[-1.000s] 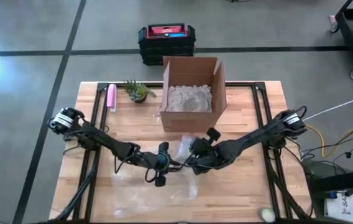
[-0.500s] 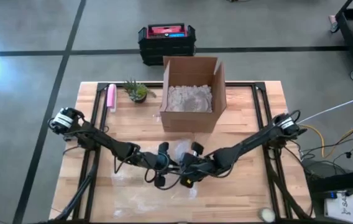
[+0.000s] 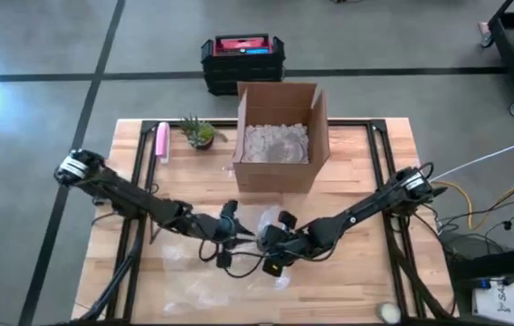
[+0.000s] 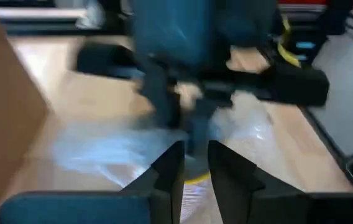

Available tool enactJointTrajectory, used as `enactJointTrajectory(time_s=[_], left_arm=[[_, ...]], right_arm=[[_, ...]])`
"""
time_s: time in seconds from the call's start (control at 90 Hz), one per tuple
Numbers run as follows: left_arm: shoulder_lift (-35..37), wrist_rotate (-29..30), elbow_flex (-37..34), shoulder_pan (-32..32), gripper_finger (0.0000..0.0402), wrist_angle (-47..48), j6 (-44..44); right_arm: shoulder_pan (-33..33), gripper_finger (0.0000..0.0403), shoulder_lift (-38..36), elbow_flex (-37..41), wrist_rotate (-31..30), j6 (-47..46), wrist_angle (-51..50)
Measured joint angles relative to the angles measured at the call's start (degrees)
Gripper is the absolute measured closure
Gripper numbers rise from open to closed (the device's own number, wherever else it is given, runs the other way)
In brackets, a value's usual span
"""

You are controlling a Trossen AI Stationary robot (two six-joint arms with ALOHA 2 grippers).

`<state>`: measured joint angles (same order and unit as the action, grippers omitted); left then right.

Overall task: Wrap mug
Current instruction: Wrap the orange mug with bubble wrap

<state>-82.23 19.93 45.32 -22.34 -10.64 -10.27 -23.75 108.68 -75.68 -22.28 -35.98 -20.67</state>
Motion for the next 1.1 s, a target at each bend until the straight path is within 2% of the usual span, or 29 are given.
enactJointTrajectory(time_s=[0.089,0.144,0.2,0.367,0.444,0.678,0.989,1.1], left_arm=[[0.2,8.86,-1.06,0.16,0.0343,1.68,0.79],[-0.74,10.86,-1.46,0.81,0.0343,-0.49,0.83],[-2.49,8.64,-1.44,1.54,0.0343,-3.15,0.8],[-9.4,-3.21,-0.63,2.17,0.0343,-13.22,0.86],[-11.61,-6.14,0.73,1.94,0.0343,-14.23,1.7],[-15.53,-6.76,2.08,1.71,0.0343,-13.83,2.22],[-15.02,-5.75,2.01,1.67,0.0343,-12.69,2.22],[-15.02,-5.73,1.99,1.67,0.0343,-12.72,2.24]], right_arm=[[0.02,0.0395,0.02,0.0,-0.37,-0.03,0.15],[0.0,0.0395,0.04,0.02,-0.46,0.01,0.15],[0.0,0.0395,0.04,0.02,-0.53,0.01,0.22],[0.0,0.0395,0.04,0.06,-0.63,0.01,0.21],[-0.02,0.0395,0.09,0.09,-0.54,0.01,0.04],[0.0,0.0395,0.09,-0.81,0.54,-0.27,-1.61],[-0.49,0.0395,-2.81,-11.33,2.06,-0.43,-21.26],[-0.48,0.0395,-4.16,-12.74,1.29,0.86,-23.14]])
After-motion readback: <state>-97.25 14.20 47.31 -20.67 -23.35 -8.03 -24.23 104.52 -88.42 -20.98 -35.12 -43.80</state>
